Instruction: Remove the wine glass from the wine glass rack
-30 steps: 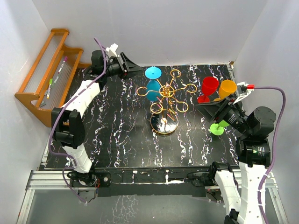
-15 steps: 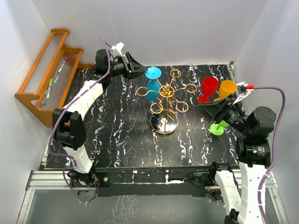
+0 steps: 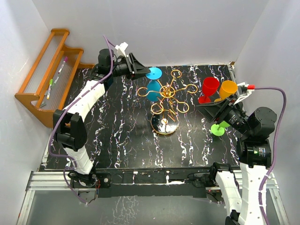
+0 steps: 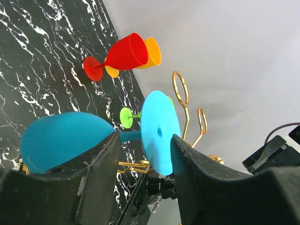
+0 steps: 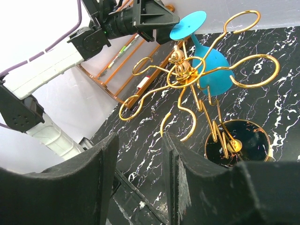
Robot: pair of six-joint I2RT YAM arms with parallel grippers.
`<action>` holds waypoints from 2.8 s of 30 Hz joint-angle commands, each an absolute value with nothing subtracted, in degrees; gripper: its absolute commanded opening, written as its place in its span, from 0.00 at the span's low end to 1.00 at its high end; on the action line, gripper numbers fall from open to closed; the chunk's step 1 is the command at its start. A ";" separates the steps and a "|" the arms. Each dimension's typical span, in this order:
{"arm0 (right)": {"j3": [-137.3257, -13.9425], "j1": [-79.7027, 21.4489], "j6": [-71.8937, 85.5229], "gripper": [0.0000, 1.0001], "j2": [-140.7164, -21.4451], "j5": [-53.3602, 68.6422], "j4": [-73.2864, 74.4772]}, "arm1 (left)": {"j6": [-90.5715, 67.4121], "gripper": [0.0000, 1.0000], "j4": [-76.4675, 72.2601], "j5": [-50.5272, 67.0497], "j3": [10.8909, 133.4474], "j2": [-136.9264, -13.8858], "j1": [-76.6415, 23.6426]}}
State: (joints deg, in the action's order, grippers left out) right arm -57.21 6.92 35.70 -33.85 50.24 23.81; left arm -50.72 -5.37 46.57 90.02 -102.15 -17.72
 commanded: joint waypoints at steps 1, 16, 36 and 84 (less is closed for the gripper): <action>-57.04 7.11 35.66 0.44 -33.40 49.48 21.36 | -48.88 0.43 -4.58 47.81 93.41 -98.54 -18.61; -56.06 7.14 36.85 0.44 -32.63 48.22 20.43 | -45.72 0.09 0.36 46.84 95.76 -98.81 -19.25; -55.60 7.10 37.87 0.43 -31.73 46.79 20.04 | -46.06 0.00 0.66 39.40 94.86 -94.40 -19.25; -53.79 7.19 41.32 0.44 -30.94 47.28 16.95 | -50.23 0.00 0.65 44.82 102.74 -103.09 -23.73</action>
State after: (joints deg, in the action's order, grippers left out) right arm -53.76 6.92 40.86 -31.57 46.74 20.73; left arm -54.15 -1.98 47.90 98.19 -103.72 -23.66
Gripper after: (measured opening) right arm 0.438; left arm 0.015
